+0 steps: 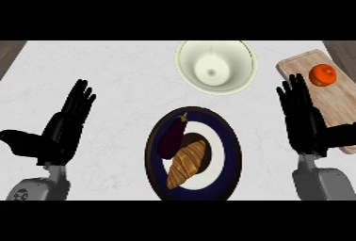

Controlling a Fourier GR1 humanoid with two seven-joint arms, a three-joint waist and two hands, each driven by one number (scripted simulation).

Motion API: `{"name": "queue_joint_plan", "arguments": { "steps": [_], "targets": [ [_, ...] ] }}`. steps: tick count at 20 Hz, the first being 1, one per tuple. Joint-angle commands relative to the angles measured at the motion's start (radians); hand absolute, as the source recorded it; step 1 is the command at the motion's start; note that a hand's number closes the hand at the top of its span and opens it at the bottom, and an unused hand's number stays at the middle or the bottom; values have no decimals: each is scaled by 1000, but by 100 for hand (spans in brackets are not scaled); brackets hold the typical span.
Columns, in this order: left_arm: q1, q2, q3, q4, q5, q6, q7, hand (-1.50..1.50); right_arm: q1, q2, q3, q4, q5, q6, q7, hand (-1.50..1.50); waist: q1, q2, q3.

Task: Pick the croissant from the plate and place it in the bowl

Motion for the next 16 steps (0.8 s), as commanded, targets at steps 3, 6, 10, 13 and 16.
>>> {"name": "queue_joint_plan", "arguments": {
  "steps": [3,6,10,13,16],
  "targets": [
    [-85,68,85,18,-24,13,-15,0,-180,171,261,9,239,-180,13,-150,24,-11,7],
    [-129,118,113,4,-71,20,-70,0,-332,182,389,74,319,-252,38,-150,96,-6,3],
    [-95,112,125,26,-55,27,-53,0,-218,111,392,158,675,-536,36,-150,16,-26,-7],
    [-102,125,148,31,-44,22,-55,0,-249,179,512,233,869,-658,122,-150,19,-28,-5],
    [-116,125,159,64,-47,23,-75,0,-265,184,646,292,981,-734,263,-150,7,-25,-2]
  ]
}}
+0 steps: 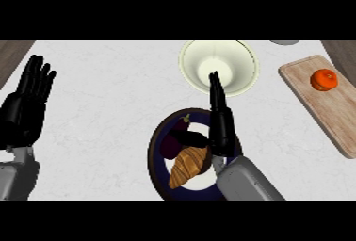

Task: Pick the croissant from the plate and place it in the bowl

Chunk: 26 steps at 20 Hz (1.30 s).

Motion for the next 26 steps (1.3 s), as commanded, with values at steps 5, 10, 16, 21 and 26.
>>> {"name": "queue_joint_plan", "arguments": {
  "steps": [5,10,16,21,26],
  "targets": [
    [16,27,40,23,7,-5,-6,0,-68,31,158,169,367,-36,395,-150,-43,-25,-2],
    [18,32,50,32,7,-2,-5,0,-133,32,187,154,442,159,688,-150,-67,-35,0],
    [7,18,50,54,18,-9,-16,0,-201,32,282,68,365,486,1014,-150,-52,-25,3],
    [3,23,50,59,12,-17,-33,0,-266,32,340,-33,261,717,1252,-150,-36,-16,7],
    [-16,40,67,53,23,-21,-7,0,-314,31,304,-92,190,813,1361,-150,-44,-11,10]
  ]
}}
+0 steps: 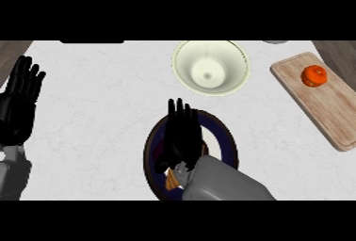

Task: Pick the croissant from the plate and place it in the bowl

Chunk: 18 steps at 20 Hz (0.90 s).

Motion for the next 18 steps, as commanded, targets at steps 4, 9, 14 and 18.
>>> {"name": "queue_joint_plan", "arguments": {
  "steps": [4,9,14,18],
  "targets": [
    [-28,-5,14,34,13,-7,-9,0,-38,15,6,-59,-62,160,270,-150,-13,10,2],
    [11,-1,29,51,-3,-11,-61,0,-18,14,-36,-60,-66,214,270,-150,-23,11,1],
    [39,0,36,16,14,-22,-46,0,86,14,-11,-115,-12,181,270,-150,-22,6,3],
    [0,6,25,22,5,-26,-30,0,114,14,-24,-57,3,165,270,-150,-10,16,4]
  ]
}}
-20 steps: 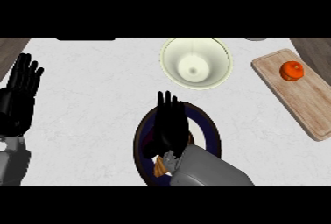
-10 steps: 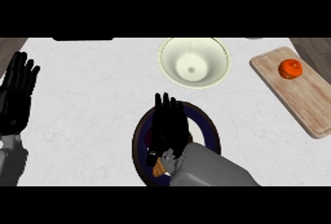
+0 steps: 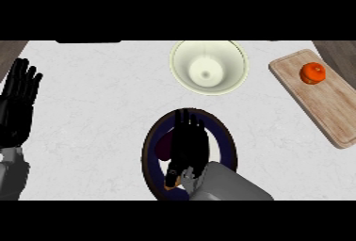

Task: Pick the croissant from the plate and place it in the bowl

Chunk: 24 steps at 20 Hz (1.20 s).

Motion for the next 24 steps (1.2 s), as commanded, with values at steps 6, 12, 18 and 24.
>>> {"name": "queue_joint_plan", "arguments": {
  "steps": [6,12,18,24],
  "targets": [
    [-40,6,8,24,-17,6,3,0,70,23,12,-54,81,20,242,-150,5,8,1],
    [-34,-12,11,23,3,-22,-20,0,75,23,39,-67,94,5,242,-150,25,12,2],
    [-46,-29,5,24,-16,6,-2,0,154,23,41,-54,122,4,215,-150,16,14,3],
    [-52,2,20,42,2,-49,0,0,128,23,75,4,98,-43,228,-150,32,16,3]
  ]
}}
